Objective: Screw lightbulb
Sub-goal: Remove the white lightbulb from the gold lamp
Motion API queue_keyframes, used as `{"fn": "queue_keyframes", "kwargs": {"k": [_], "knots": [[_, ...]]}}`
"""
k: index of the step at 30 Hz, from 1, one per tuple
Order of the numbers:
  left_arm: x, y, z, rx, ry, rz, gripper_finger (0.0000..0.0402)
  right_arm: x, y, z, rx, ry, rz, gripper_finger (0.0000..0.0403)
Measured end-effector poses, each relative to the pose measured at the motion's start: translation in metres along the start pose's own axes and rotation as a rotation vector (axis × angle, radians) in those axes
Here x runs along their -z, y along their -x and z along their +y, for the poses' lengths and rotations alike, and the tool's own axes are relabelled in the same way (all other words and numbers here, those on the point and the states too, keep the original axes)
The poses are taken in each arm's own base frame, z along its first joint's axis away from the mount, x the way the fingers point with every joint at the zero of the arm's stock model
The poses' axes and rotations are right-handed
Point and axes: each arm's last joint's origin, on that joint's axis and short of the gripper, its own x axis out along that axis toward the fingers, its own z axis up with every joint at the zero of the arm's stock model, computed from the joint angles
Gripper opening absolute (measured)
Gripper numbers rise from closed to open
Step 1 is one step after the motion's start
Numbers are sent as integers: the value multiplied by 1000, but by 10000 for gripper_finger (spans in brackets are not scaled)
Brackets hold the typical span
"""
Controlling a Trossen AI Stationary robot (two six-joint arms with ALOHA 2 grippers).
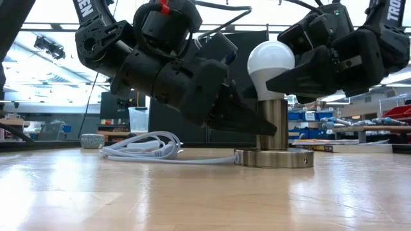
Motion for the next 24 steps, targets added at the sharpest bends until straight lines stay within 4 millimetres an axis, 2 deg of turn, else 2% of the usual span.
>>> {"fn": "queue_keyframes", "kwargs": {"k": [5,7,13,19,24], "knots": [[0,0,1,-14,16,2,182,4,0,0,35,-64,54,237],[0,0,1,-15,26,2,182,8,0,2,44,-76,100,250],[0,0,2,-37,31,2,182,0,8,12,211,-134,196,300],[1,0,3,-63,38,5,182,-25,12,28,344,-214,366,333],[1,0,3,-88,56,8,182,-57,6,30,444,-408,555,335]]}}
